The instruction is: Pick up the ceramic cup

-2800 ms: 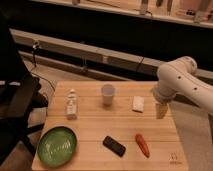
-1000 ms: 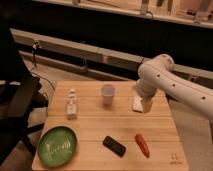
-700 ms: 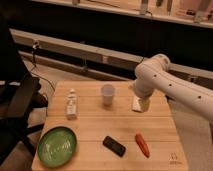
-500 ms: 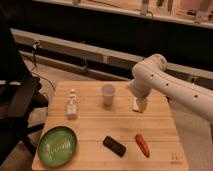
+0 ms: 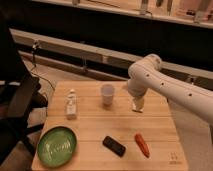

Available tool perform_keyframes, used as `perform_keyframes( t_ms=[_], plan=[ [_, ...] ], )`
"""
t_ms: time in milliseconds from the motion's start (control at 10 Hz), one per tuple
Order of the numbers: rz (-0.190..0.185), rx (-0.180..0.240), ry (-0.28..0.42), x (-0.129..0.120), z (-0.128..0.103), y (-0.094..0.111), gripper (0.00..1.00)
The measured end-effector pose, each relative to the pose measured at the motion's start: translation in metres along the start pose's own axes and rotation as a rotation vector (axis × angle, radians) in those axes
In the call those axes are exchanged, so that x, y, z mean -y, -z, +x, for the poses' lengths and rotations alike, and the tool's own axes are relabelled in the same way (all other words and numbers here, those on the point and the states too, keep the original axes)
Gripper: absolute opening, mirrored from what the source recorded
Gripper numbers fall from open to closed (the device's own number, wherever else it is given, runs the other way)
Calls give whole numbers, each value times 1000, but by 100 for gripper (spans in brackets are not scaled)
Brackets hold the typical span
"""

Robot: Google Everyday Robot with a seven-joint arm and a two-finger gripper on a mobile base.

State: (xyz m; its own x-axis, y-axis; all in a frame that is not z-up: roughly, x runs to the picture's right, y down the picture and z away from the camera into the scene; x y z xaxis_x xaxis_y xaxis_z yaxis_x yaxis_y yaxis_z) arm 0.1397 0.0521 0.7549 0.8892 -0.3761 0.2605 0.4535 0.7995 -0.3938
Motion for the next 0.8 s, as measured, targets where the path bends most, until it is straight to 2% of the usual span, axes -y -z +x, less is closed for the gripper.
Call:
perform_keyframes(
  t_ms=[800],
  plan=[
    [5,17,84,16,-9,-11,80]
  ],
)
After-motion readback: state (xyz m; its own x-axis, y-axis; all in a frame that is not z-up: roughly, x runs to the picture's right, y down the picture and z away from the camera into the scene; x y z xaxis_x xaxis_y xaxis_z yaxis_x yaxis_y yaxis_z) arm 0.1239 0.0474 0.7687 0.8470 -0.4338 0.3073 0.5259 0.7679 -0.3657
